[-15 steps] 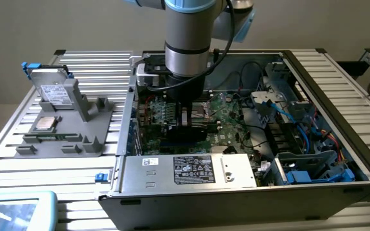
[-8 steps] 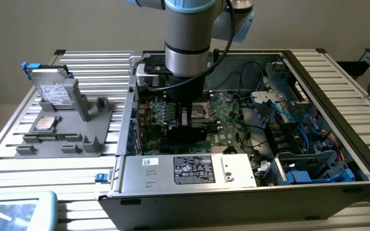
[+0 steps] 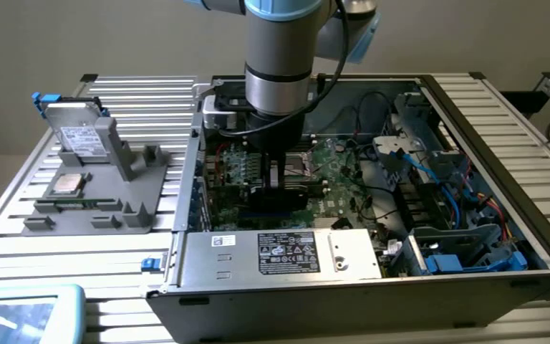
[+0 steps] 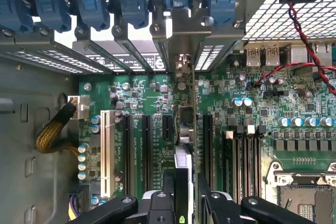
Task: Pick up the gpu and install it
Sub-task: 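Insert the gpu into the slot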
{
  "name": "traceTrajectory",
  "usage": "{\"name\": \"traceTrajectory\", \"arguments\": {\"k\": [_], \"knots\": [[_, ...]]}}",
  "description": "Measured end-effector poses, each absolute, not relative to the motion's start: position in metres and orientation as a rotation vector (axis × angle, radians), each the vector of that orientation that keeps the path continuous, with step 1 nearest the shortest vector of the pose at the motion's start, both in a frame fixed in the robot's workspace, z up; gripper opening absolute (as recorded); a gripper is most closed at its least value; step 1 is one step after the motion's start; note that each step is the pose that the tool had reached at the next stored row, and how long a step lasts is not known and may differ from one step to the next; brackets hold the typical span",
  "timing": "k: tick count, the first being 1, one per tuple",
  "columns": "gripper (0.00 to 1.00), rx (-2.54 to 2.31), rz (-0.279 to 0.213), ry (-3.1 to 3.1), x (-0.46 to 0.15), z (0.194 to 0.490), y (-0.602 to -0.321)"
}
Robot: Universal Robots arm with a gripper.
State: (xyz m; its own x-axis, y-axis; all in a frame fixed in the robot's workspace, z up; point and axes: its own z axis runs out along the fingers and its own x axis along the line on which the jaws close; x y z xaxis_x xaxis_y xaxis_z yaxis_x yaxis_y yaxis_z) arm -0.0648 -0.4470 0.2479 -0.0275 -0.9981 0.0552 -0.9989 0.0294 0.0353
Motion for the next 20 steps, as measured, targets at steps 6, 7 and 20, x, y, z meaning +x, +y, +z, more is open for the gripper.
{"name": "traceTrajectory", "arguments": {"k": [6,7,20], "knots": [[0.27,2.144,0.020,-2.206,-0.0648,0.2476,-0.4470],[0.27,2.144,0.020,-2.206,-0.0648,0.2475,-0.4470],[0.27,2.150,0.023,-2.204,-0.0653,0.2474,-0.4473]]}}
